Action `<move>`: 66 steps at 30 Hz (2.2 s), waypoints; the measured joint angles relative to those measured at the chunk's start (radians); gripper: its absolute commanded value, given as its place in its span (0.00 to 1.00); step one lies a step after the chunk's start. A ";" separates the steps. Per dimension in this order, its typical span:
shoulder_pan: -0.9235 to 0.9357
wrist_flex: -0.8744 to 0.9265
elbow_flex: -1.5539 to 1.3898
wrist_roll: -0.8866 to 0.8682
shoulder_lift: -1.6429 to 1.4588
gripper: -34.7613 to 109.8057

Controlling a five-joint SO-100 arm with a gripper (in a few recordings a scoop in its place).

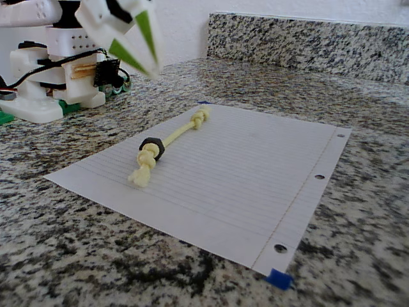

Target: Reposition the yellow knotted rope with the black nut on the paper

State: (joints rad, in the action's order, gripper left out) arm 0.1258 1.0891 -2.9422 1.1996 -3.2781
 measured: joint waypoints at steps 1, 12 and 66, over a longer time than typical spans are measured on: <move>0.000 0.011 0.000 0.021 0.003 0.24; -0.011 0.164 0.000 0.054 -0.051 0.24; -0.163 0.121 -0.209 0.462 -0.129 0.24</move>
State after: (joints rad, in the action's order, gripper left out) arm -0.0368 1.2103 -3.1508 1.6613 -3.4070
